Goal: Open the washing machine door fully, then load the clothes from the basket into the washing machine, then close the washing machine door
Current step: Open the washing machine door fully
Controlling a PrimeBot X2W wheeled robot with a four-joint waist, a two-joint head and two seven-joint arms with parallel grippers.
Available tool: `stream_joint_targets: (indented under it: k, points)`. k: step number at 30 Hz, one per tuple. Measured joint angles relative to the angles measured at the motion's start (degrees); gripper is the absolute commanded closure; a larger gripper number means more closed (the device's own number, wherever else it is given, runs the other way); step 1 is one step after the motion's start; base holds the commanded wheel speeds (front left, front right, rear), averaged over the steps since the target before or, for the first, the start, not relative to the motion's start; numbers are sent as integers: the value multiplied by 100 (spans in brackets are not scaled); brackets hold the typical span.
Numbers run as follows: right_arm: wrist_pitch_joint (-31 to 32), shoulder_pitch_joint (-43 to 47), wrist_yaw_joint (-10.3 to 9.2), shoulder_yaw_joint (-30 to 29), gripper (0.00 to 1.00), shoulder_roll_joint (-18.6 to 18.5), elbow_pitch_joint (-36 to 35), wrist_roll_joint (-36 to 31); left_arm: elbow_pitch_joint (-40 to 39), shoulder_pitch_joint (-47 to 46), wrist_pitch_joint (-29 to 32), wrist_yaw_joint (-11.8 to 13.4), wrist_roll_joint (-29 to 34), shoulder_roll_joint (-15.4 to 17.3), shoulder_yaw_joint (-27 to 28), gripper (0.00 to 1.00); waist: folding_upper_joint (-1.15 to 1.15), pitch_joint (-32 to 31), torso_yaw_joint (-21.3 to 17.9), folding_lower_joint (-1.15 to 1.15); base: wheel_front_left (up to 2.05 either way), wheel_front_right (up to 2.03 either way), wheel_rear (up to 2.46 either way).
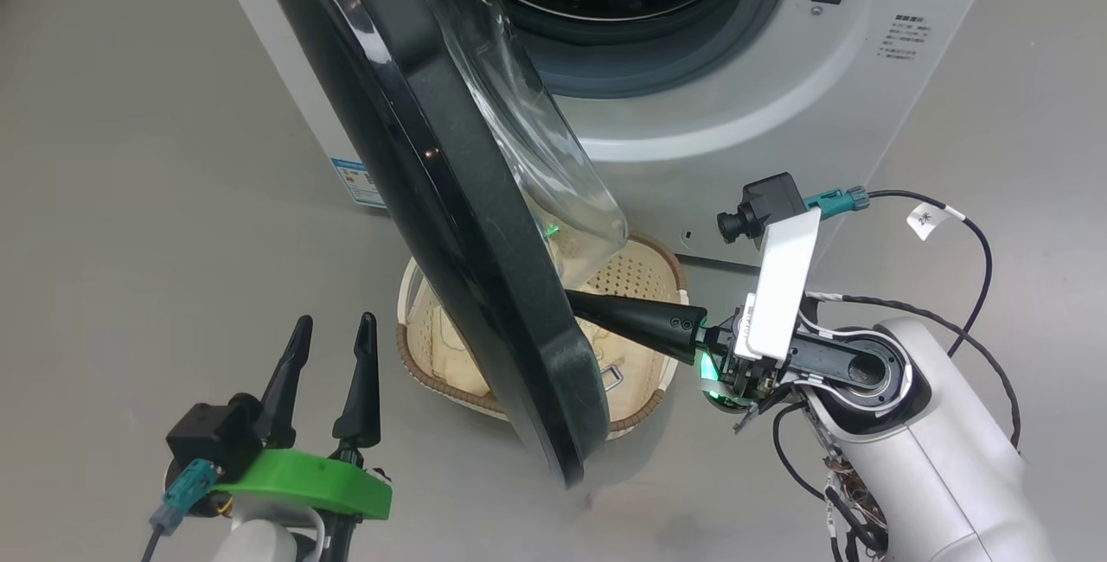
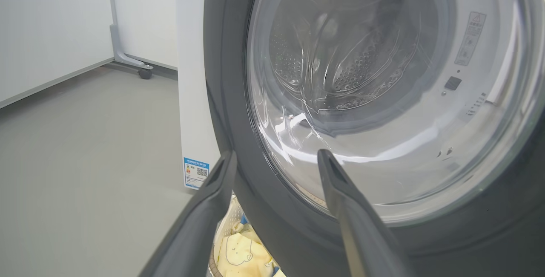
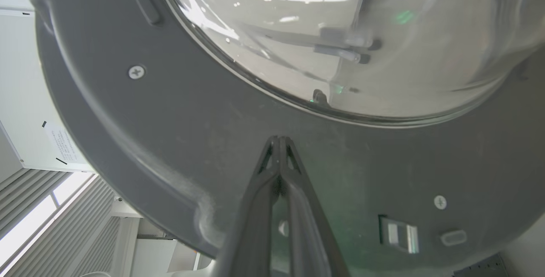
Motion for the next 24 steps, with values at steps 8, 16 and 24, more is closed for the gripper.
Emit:
stream_joint_targets:
  k: [8,16,24]
  points:
    - [-312,-1,0,350,100,-12,-7,77,-2,11,0,0,-56,0,-92,0,0,-29,254,0,0,0,0]
    - [-559,-5,0,759,100,-5,-12,267,-34,55,0,0,-56,2,-42,0,0,-82,380,0,0,0,0]
    - [-690,-31,0,884,100,-11,-11,285,-43,102,0,0,-55,1,131,0,0,-111,347,0,0,0,0]
